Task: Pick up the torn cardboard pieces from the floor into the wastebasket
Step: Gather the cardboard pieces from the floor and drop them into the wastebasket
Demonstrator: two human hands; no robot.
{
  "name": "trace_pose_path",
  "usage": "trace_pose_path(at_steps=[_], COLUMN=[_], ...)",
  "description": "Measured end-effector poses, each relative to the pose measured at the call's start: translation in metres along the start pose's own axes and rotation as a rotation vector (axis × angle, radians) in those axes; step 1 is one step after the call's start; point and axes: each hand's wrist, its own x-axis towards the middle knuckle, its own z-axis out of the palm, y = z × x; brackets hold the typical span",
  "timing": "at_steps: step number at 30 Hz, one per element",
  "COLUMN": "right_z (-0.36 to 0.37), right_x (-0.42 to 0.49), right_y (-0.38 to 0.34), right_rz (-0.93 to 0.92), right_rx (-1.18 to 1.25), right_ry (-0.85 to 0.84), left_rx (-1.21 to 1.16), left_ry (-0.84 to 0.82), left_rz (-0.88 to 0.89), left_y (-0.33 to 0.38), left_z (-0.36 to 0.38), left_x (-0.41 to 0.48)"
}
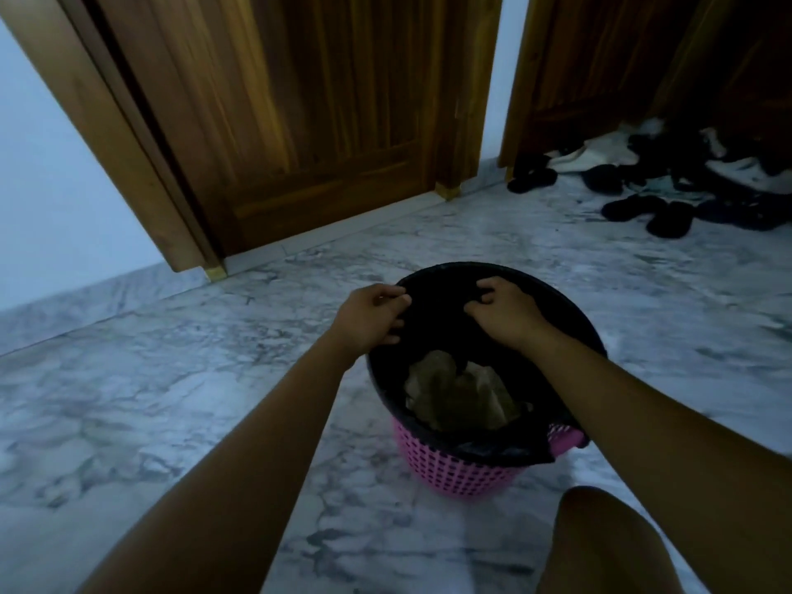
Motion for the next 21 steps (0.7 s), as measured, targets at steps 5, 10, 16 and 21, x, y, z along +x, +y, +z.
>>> trace_pose_path(at_steps=[5,10,16,21], right_z=[0.066,0.184,0.336,0.444], right_x=[-0.003,-0.037,-0.107,-0.17], right_y=[-0.063,-0.141,-0.203,-0.243], right_rz=[-0.238,-0.398,-0.463,-0.488], right_rx=[-0.007,-0.102,-0.196,-0.258], right_ry=[0.016,-0.125,-0.367,-0.574], left_rx=[0.012,0.036,0.041,0.046], left_ry=[0.125,0.298,0.489,0.607], left_rz=[0.036,-0.052,-0.18,-0.316], left_y=[-0.016,-0.08,-0.172,-0.238], left_z=[-0.071,-0.19,-0.332,-0.423], left_x=[-0.025,-0.091,-0.199,-0.3])
